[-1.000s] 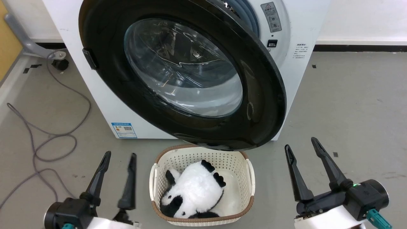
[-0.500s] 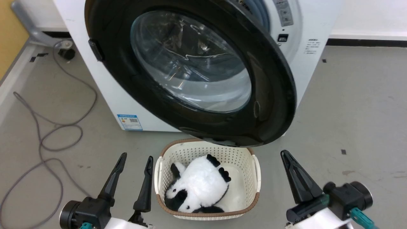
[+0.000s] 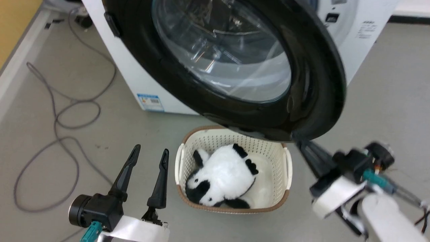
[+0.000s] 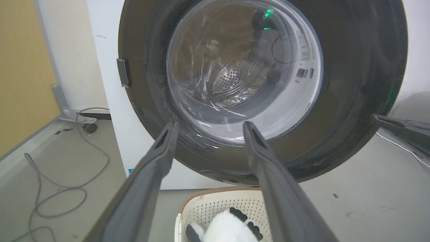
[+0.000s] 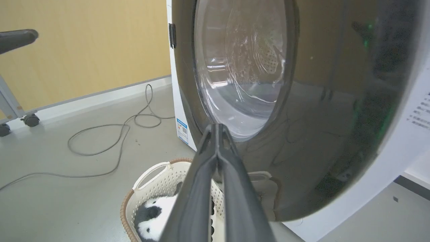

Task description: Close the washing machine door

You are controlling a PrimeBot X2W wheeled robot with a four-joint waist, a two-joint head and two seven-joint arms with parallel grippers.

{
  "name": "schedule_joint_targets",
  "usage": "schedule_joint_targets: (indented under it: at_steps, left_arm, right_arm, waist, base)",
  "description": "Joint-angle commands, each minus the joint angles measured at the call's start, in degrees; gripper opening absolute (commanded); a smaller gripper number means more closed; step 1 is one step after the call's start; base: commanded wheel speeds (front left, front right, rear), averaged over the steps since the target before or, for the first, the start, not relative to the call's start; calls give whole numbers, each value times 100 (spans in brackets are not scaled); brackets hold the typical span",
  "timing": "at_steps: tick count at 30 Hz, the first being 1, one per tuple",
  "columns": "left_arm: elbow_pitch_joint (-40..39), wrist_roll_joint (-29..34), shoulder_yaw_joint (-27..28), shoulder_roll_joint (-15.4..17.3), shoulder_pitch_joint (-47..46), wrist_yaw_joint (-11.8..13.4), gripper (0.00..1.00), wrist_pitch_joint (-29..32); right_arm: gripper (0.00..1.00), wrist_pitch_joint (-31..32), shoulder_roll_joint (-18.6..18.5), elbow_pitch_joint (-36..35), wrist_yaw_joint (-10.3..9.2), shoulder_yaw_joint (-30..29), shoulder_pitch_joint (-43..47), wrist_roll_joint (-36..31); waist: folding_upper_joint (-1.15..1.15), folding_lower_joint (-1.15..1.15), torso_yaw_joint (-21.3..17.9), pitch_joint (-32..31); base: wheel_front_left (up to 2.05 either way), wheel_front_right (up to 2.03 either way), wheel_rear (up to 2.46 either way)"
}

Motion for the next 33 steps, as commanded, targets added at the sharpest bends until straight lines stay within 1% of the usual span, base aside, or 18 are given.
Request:
schedule_joint_targets:
  at_steps: [1,7,15,20,25,28,30,33]
  left_arm:
    - [-2,8,-6,-13,-109,-24,100,-25]
    - [25,13,-36,-50,-265,-24,100,-25]
    - [37,-21,-21,-132,-530,-24,100,-25]
    - [25,56,61,-149,-676,-24,100,-25]
    - [-8,-5,11,-156,-833,-24,100,-25]
    - [-38,-46,0,-157,-896,3,100,-25]
    - [-48,-64,-17,-157,-930,36,100,-25]
    - [-63,-83,-39,-158,-941,70,100,-25]
  right_arm:
    - [0,37,-91,89,3,52,-243,102]
    - [0,264,-509,451,3,116,-1022,563]
    - [0,521,-1207,682,3,79,-1864,944]
    - [0,716,-1519,882,3,172,-2518,1176]
    - [0,843,-1742,1254,3,274,-3185,1411]
    - [0,845,-1805,1461,3,296,-3512,1518]
    - [0,814,-1805,1619,3,242,-3691,1625]
    - [0,731,-1654,1903,3,-80,-3892,2029]
  waist:
    - [0,0,91,143]
    - [0,0,234,485]
    - [0,0,448,892]
    - [0,0,503,1183]
    - [0,0,612,1386]
    - [0,0,654,1477]
    - [0,0,679,1518]
    - [0,0,699,1554]
  base:
    - [0,0,0]
    - [0,0,0]
    - [0,0,0]
    - [0,0,0]
    - [0,0,0]
    - [0,0,0]
    - [0,0,0]
    - [0,0,0]
